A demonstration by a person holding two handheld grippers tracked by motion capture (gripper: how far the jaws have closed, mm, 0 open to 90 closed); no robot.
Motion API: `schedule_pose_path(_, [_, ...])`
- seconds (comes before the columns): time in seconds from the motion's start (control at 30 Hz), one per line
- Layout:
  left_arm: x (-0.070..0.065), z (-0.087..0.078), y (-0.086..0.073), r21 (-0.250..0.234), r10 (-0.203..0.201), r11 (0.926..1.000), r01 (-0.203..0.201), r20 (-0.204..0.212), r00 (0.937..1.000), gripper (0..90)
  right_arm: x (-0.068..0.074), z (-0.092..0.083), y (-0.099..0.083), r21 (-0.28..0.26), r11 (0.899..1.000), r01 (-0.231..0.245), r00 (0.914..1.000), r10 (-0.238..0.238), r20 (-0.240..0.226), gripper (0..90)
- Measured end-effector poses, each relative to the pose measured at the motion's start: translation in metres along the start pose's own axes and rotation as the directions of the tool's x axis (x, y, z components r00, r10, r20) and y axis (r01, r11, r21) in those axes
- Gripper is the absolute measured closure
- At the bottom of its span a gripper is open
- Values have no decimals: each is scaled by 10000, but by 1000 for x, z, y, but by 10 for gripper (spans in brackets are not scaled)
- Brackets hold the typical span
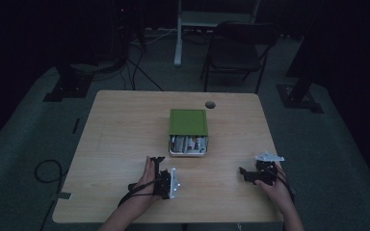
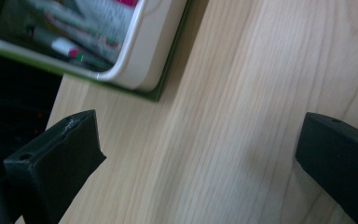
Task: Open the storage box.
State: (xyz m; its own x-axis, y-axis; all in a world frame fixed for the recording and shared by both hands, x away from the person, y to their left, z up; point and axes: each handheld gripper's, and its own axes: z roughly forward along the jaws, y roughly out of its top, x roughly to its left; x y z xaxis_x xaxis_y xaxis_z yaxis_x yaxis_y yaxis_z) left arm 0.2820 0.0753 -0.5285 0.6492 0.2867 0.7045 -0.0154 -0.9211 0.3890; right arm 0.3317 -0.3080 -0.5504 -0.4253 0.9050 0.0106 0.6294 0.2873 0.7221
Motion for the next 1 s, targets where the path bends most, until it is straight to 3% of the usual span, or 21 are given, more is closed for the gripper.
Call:
schedule_pose_path(0.17, [-1, 2, 4, -102, 158, 9998, -158, -19, 9999, 2, 0, 0, 0, -2, 10000, 0, 10000, 0, 0, 111])
schedule_pose_path(0.27, [-5, 2, 14, -246, 730, 9970, -733, -131, 9972, 2, 0, 0, 0, -1, 10000, -6, 10000, 6, -2, 111])
schedule_pose_path(0.47, [-8, 5, 27, -560, 1326, 9893, -1345, -347, 9906, 2, 0, 0, 0, 6, 10000, 5, 10000, -5, 2, 111])
schedule_pose_path(0.57, [-8, 5, 30, -601, 1369, 9885, -1389, -352, 9900, 2, 0, 0, 0, 3, 10000, 5, 10000, -5, 2, 111])
schedule_pose_path(0.7, [-9, 8, 42, -833, 1869, 9778, -1923, -684, 9800, 3, 0, 0, 0, 1, 10000, 5, 10000, -5, 2, 111])
schedule_pose_path(1.0, [-10, 16, 55, -1128, 2223, 9660, -2327, -978, 9701, 3, 0, 0, 0, 2, 10000, 3, 10000, -3, 0, 111])
